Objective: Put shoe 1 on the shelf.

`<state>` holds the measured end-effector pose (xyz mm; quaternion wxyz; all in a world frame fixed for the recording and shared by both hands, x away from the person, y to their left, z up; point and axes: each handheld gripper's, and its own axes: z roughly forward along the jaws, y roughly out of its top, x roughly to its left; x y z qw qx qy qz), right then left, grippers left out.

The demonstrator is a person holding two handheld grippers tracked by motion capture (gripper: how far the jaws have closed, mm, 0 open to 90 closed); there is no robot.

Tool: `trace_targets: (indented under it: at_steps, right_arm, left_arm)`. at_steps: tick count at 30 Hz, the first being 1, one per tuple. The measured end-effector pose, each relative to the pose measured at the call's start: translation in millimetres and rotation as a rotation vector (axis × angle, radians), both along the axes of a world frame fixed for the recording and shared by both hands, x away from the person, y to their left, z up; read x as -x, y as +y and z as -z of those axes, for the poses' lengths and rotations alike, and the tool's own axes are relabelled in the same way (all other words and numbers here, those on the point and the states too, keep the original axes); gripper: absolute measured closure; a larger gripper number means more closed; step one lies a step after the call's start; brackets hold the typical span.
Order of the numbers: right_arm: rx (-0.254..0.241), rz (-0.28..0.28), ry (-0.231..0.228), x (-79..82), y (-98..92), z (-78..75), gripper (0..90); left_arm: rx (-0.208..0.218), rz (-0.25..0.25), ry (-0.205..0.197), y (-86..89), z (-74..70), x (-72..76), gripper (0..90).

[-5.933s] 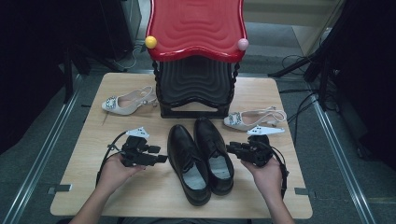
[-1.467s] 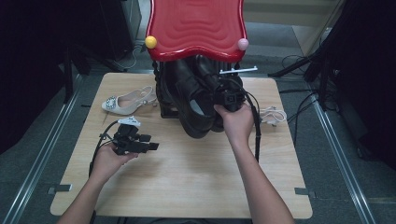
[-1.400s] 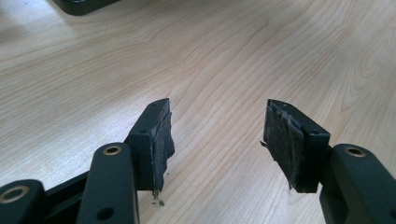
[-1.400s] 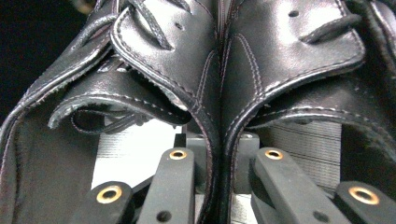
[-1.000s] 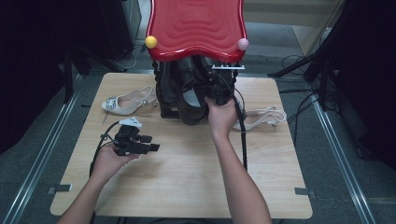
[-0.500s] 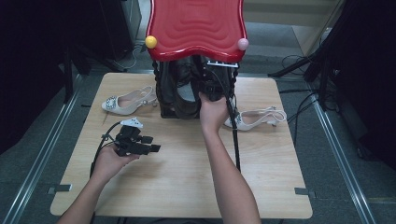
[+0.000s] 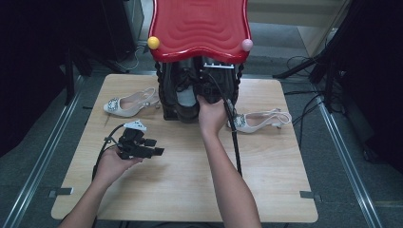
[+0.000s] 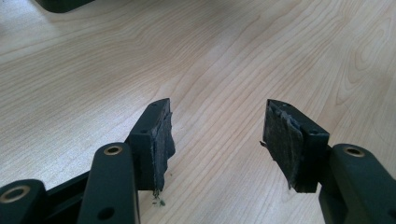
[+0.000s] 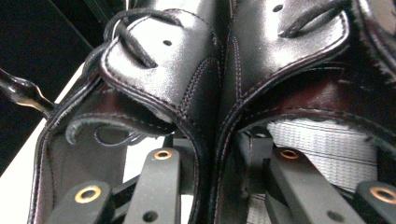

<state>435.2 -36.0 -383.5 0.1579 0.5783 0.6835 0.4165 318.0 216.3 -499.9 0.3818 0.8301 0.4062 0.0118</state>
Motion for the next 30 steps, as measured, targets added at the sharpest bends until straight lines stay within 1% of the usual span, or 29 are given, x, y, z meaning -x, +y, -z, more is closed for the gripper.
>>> trace_targets:
  at_steps: [2,5,11,13,17,18,19,21,22,24,30]
  right_arm:
    - [-0.004,0.004,0.004,-0.4,-0.1,-0.2,73.1]
    - [-0.028,0.007,0.026,-1.7,-1.7,-1.4,72.2]
    - [-0.043,-0.012,0.027,-3.2,-3.0,-1.3,67.3]
    - [-0.044,-0.021,0.023,-3.2,-3.3,-1.3,64.5]
    - [-0.073,-0.035,0.021,-3.1,-6.1,-2.0,60.1]
    - [-0.073,-0.044,0.022,-2.9,-6.9,-1.9,58.2]
    - [-0.075,-0.058,0.008,-3.1,-7.6,-1.4,57.4]
    - [-0.071,-0.069,-0.009,-2.3,-8.0,-1.5,56.2]
    - [-0.073,-0.07,-0.003,-1.9,-7.7,-1.7,55.6]
    - [-0.074,-0.081,-0.011,-2.4,-8.5,-1.5,54.4]
    - [-0.089,-0.098,-0.013,-1.8,-9.0,-1.3,50.6]
  left_arm:
    - [0.003,0.0,0.001,0.1,0.3,-0.2,42.5]
    - [0.003,0.0,0.002,-0.5,0.5,-0.2,42.5]
    - [0.002,-0.002,0.001,0.3,0.4,-0.4,42.5]
    - [0.001,0.0,0.0,0.3,0.4,-0.3,42.5]
    - [0.001,-0.001,0.002,0.1,0.7,-0.3,42.4]
    - [-0.002,0.001,0.002,0.1,0.7,-0.2,42.4]
    - [-0.001,0.002,0.003,0.1,0.5,-0.1,42.4]
    - [0.001,0.002,0.002,0.0,0.5,0.0,42.4]
    - [-0.001,0.002,0.002,0.1,0.5,-0.1,42.4]
    - [0.0,0.0,0.002,0.2,0.7,0.0,42.4]
    - [0.0,-0.001,0.002,0.5,0.8,0.0,42.3]
